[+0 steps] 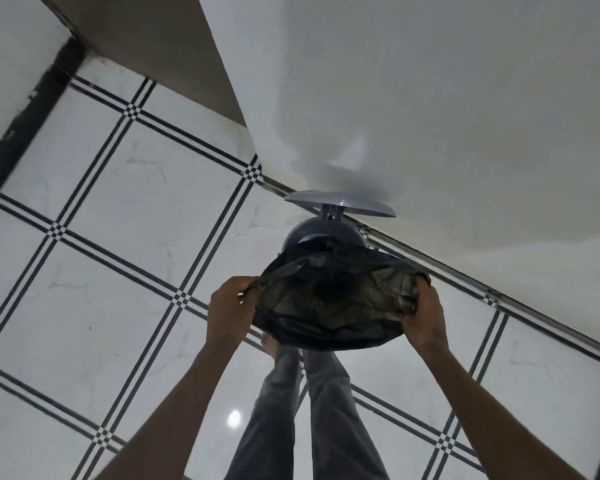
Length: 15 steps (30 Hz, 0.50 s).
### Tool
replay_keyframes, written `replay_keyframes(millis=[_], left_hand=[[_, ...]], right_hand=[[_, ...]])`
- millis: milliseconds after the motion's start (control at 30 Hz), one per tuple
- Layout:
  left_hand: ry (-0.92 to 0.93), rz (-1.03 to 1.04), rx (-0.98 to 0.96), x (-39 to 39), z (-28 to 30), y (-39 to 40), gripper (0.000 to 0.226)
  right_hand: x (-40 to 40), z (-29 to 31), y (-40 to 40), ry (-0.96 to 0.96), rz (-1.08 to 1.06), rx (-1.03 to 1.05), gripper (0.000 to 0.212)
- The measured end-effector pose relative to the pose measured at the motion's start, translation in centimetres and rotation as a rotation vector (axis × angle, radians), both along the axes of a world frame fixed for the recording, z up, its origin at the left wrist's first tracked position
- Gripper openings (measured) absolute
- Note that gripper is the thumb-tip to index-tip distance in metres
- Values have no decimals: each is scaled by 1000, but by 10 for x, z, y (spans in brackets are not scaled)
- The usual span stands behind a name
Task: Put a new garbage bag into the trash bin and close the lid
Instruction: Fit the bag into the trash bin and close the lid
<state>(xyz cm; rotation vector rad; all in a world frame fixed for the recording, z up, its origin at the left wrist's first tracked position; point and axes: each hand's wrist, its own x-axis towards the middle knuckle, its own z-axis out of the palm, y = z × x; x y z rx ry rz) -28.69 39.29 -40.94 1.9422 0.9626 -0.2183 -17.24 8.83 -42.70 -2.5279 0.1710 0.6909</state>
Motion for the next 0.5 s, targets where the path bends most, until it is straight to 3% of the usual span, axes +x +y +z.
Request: replay_keyframes(millis=[267, 333, 500], left_hand=[[52, -96, 38, 36, -113, 18, 20], [38, -191, 81, 51, -144, 32, 26], [66, -268, 110, 99, -208, 55, 29]], right_hand=[[36, -104, -6, 28, 95, -19, 61], [49, -135, -10, 2, 145, -23, 53], [87, -199, -9, 61, -125, 147, 49]])
